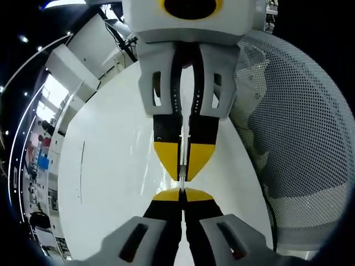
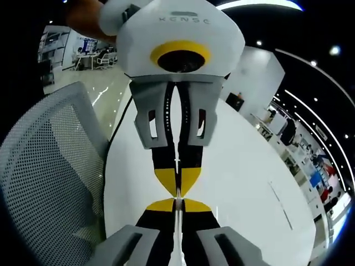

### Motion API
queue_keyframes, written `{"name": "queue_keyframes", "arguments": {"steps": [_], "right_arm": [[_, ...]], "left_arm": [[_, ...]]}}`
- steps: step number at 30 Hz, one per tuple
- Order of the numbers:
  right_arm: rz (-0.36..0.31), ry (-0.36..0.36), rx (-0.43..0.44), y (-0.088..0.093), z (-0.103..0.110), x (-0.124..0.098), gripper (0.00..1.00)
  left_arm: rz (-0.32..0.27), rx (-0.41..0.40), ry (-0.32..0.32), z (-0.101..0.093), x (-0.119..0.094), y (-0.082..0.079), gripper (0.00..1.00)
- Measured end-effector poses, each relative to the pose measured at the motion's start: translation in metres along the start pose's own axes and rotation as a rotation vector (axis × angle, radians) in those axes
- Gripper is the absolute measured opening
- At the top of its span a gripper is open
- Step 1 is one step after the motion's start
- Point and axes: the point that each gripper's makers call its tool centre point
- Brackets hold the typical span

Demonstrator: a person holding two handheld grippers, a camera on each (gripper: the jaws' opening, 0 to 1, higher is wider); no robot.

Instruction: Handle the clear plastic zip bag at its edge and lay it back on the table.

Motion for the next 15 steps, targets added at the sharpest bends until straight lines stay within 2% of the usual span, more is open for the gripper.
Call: {"name": "queue_keyframes", "arguments": {"steps": [15], "right_arm": [[-0.004,0.012,0.012,-0.0003,-0.0025,-0.0041,0.00]], "left_arm": [[0.000,-0.004,-0.009,0.0021,-0.0038,-0.0012,0.00]]}}
Point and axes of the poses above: the point that each gripper's makers call its tool centre point, and the gripper's own axes: x roughly forward along the fingers, z roughly to its left, y roughly out of its underside, and after that the axes turned 14 degrees about -z, right-handed
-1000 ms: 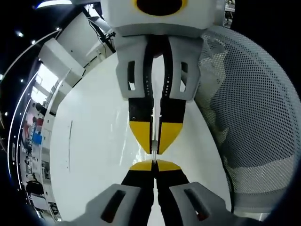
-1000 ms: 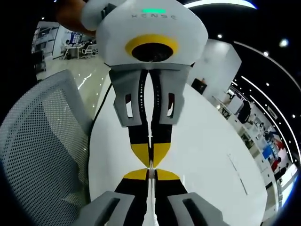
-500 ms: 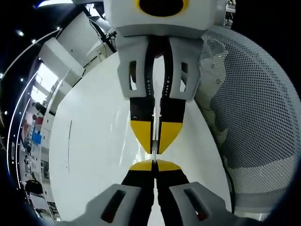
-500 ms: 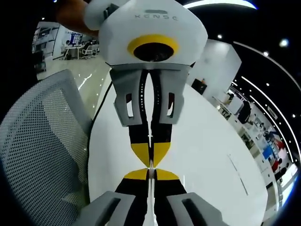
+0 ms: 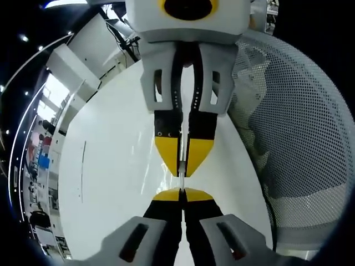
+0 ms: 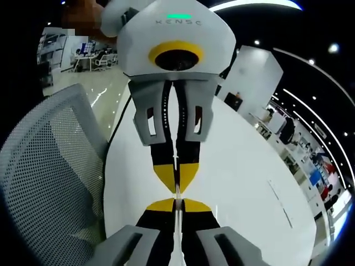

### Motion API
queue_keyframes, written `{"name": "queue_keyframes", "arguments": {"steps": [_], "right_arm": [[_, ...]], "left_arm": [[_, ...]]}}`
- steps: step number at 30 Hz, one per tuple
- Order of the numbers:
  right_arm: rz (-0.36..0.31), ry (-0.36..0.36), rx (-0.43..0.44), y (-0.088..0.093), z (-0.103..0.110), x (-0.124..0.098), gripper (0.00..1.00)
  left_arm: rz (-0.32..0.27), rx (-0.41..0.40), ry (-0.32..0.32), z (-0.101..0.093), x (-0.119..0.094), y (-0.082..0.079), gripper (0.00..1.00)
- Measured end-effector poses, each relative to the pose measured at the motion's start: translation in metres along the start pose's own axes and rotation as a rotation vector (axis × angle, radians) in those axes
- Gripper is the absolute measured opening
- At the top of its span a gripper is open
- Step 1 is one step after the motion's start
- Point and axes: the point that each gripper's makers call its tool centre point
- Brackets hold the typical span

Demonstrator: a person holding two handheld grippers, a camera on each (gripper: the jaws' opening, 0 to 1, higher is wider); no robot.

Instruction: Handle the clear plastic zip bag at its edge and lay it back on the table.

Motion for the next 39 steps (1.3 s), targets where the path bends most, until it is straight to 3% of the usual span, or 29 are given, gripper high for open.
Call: {"name": "queue_keyframes", "arguments": {"steps": [39], "right_arm": [[0.007,0.045,0.027,0.007,-0.011,-0.008,0.00]], "left_arm": [[0.001,-0.019,-0.034,0.009,-0.008,0.003,0.00]]}}
Point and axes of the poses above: the point that each gripper's makers call its tool centre point, and the gripper's own axes: x roughly forward along the fingers, z roughly to its left, y roughly out of its underside, and after that the axes turned 14 degrees about -z, right-handed
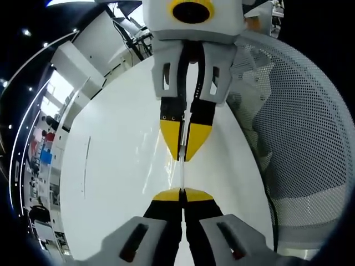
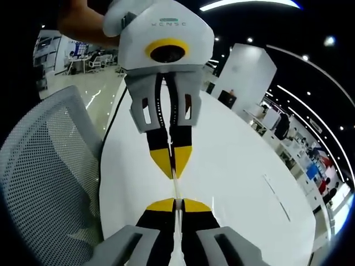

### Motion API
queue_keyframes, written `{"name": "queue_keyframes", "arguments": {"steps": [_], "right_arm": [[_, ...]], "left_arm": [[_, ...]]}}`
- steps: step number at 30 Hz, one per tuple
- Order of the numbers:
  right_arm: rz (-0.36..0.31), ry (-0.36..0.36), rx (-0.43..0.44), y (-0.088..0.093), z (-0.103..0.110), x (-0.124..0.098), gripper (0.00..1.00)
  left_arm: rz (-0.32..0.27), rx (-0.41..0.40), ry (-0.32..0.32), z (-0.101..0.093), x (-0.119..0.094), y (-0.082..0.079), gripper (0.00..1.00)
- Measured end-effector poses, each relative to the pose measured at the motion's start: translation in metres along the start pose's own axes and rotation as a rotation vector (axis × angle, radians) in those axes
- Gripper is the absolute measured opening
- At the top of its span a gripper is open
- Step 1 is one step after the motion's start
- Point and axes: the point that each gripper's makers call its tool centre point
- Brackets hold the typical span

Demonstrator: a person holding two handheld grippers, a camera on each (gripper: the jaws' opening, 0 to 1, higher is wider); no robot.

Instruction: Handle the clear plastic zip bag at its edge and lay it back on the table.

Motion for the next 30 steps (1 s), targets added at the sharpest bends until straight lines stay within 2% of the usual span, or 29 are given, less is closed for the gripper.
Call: {"name": "queue_keyframes", "arguments": {"steps": [30], "right_arm": [[0.023,0.028,0.022,0.011,-0.006,-0.009,0.00]], "left_arm": [[0.005,-0.017,-0.019,0.005,-0.009,0.008,0.00]]}}
Point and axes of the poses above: the point that each gripper's makers call its tool centre point, and the gripper's own axes: x roughly forward along the fingers, z roughly to its left, y roughly out of its underside, and after that the axes turned 14 degrees about -z, right-handed
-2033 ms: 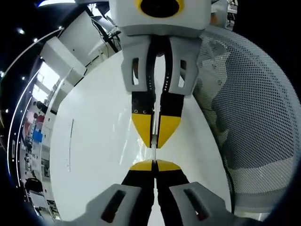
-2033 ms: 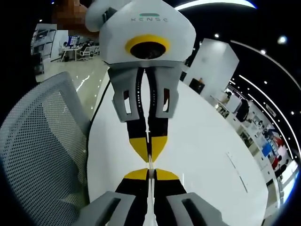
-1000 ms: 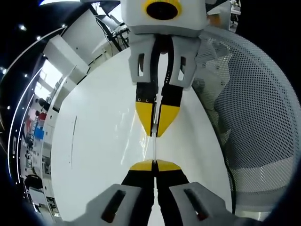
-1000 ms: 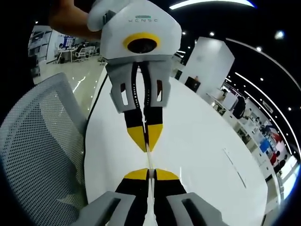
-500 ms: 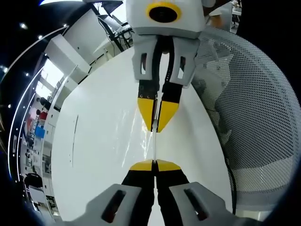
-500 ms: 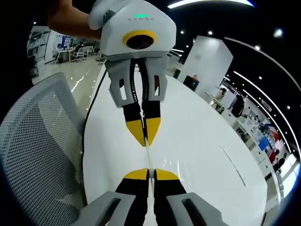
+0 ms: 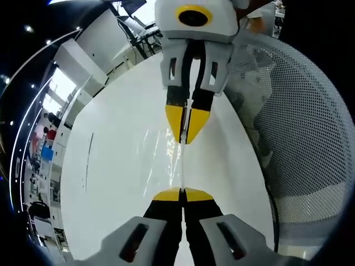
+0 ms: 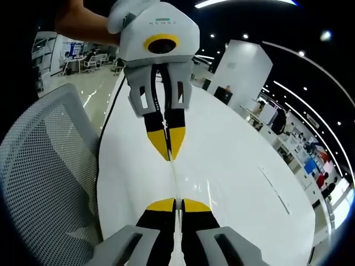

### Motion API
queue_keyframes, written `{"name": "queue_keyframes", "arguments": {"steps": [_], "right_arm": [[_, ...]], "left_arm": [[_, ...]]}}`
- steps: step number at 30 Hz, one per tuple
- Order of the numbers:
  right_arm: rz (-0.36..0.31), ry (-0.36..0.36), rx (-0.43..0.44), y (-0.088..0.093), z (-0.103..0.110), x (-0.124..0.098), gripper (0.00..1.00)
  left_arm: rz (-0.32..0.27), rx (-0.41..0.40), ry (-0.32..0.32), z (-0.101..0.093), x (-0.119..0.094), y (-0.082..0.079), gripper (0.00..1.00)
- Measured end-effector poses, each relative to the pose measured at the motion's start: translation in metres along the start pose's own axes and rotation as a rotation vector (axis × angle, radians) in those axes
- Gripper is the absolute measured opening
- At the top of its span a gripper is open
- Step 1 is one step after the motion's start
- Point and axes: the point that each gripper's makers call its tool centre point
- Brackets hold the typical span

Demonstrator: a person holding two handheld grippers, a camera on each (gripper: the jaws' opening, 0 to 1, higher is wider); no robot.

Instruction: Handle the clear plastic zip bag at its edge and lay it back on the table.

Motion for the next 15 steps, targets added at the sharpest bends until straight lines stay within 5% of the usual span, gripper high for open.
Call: {"name": "queue_keyframes", "arguments": {"steps": [15], "right_arm": [[0.008,0.015,0.010,0.0062,-0.0025,-0.0045,0.00]], "left_arm": [[0.003,-0.014,-0.012,0.0007,-0.0022,0.0054,0.00]]}}
Point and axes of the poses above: the point that each gripper's makers call its tool centre point, and the gripper's own axes: x roughly forward along the fingers, z roughly to its left, y roughly out of its underside, and after that the axes turned 14 degrees about -z, right-handed
